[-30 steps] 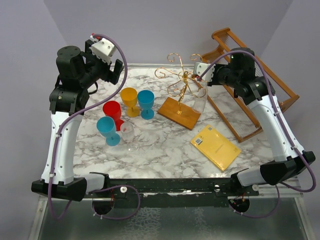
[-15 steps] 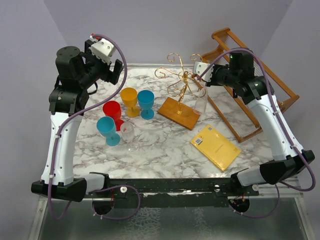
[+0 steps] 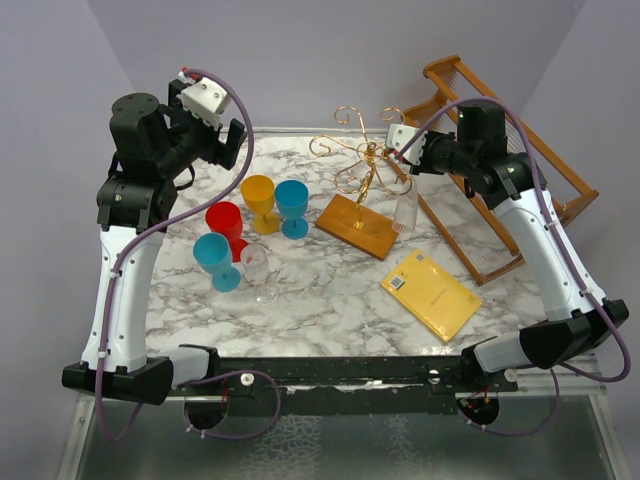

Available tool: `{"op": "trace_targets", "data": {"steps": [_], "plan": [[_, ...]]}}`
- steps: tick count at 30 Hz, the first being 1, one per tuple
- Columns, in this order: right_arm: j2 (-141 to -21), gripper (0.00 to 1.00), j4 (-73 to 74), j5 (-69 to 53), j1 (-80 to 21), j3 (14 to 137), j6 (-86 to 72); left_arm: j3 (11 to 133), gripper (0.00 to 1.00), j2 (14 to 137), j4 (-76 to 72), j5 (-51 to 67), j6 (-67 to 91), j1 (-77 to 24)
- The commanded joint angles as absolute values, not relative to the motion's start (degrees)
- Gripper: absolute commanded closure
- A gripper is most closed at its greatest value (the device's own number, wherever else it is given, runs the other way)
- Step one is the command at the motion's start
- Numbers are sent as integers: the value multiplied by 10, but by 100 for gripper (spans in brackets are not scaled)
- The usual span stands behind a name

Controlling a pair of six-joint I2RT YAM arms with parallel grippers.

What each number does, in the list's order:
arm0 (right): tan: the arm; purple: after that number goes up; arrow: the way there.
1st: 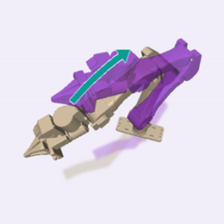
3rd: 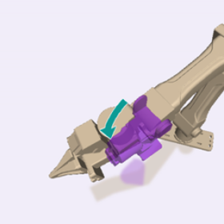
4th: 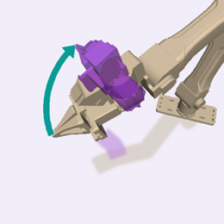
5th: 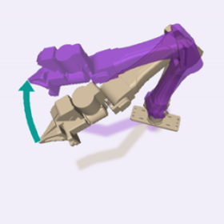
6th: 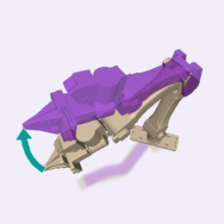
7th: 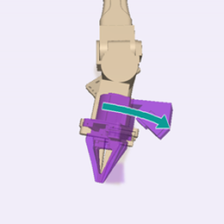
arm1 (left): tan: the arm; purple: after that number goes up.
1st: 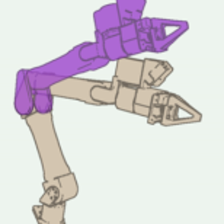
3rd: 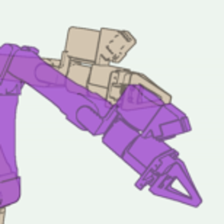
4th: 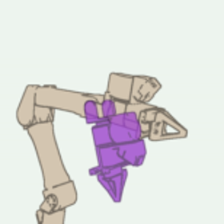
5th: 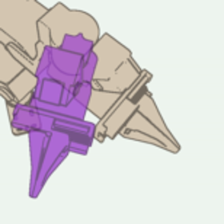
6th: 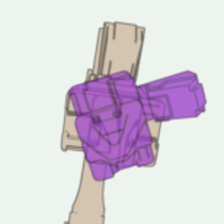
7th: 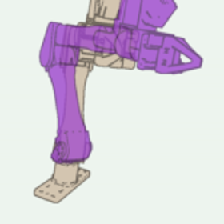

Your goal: Place the wine glass upside down on the wine glass rack

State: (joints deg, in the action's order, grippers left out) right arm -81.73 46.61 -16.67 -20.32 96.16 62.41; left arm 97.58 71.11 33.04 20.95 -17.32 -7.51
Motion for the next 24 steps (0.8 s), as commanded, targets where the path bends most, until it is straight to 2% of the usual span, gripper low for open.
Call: {"op": "trace_targets", "data": {"steps": [1, 24], "plan": [[-816, 90, 471, -194, -208, 951, 602, 971, 20, 696, 320, 211, -176, -73], [-814, 77, 462, -233, -208, 942, 548, 968, 20, 697, 322, 211, -179, -72]]}}
